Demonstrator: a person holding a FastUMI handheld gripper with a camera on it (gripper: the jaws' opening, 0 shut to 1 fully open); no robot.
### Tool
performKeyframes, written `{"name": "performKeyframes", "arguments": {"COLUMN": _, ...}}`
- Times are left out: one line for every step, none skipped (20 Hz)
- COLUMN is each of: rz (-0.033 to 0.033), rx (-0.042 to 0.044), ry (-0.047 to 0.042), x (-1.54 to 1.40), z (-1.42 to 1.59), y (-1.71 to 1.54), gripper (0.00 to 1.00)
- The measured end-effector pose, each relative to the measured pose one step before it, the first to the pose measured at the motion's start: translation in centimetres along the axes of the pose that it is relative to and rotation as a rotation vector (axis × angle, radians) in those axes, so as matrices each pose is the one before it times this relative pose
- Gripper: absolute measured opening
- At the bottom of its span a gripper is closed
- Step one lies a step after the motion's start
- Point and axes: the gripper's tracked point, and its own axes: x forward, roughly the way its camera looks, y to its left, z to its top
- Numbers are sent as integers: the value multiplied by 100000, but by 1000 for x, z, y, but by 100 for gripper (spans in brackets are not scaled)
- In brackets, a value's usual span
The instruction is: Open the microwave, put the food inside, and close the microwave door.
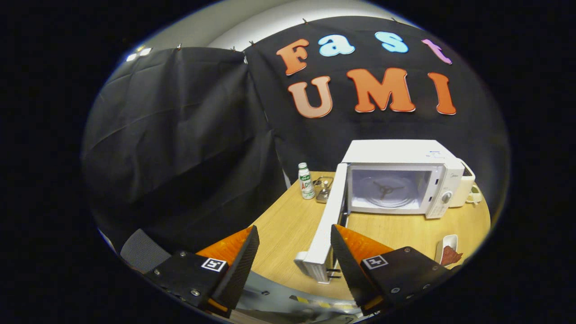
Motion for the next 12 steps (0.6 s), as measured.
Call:
{"name": "performKeyframes", "arguments": {"rz": -4327, "rx": 85, "ry": -1570, "x": -98, "z": 447, "y": -2152, "gripper": 97}}
{"name": "performKeyframes", "arguments": {"rz": -4155, "rx": 404, "ry": -1050, "x": 17, "z": 250, "y": -2134, "gripper": 98}}
{"name": "performKeyframes", "arguments": {"rz": -4068, "rx": 592, "ry": -997, "x": 81, "z": 134, "y": -1961, "gripper": 98}}
{"name": "performKeyframes", "arguments": {"rz": -4231, "rx": 444, "ry": -556, "x": 99, "z": 144, "y": -2350, "gripper": 98}}
{"name": "performKeyframes", "arguments": {"rz": -4234, "rx": 188, "ry": -879, "x": -17, "z": 45, "y": -2274, "gripper": 98}}
{"name": "performKeyframes", "arguments": {"rz": -4540, "rx": 249, "ry": -864, "x": 112, "z": 153, "y": -2445, "gripper": 98}}
{"name": "performKeyframes", "arguments": {"rz": -4197, "rx": 141, "ry": -314, "x": -45, "z": -67, "y": -2192, "gripper": 99}}
{"name": "performKeyframes", "arguments": {"rz": -4072, "rx": 26, "ry": -877, "x": 155, "z": -68, "y": -2293, "gripper": 99}}
{"name": "performKeyframes", "arguments": {"rz": -2920, "rx": 42, "ry": -1160, "x": 198, "z": -102, "y": -2007, "gripper": 99}}
{"name": "performKeyframes", "arguments": {"rz": -2874, "rx": 601, "ry": -1290, "x": 194, "z": 3, "y": -2024, "gripper": 99}}
{"name": "performKeyframes", "arguments": {"rz": -3003, "rx": 1059, "ry": -1523, "x": 357, "z": -260, "y": -2212, "gripper": 99}}
{"name": "performKeyframes", "arguments": {"rz": -2912, "rx": 1217, "ry": -280, "x": 354, "z": -338, "y": -2176, "gripper": 99}}
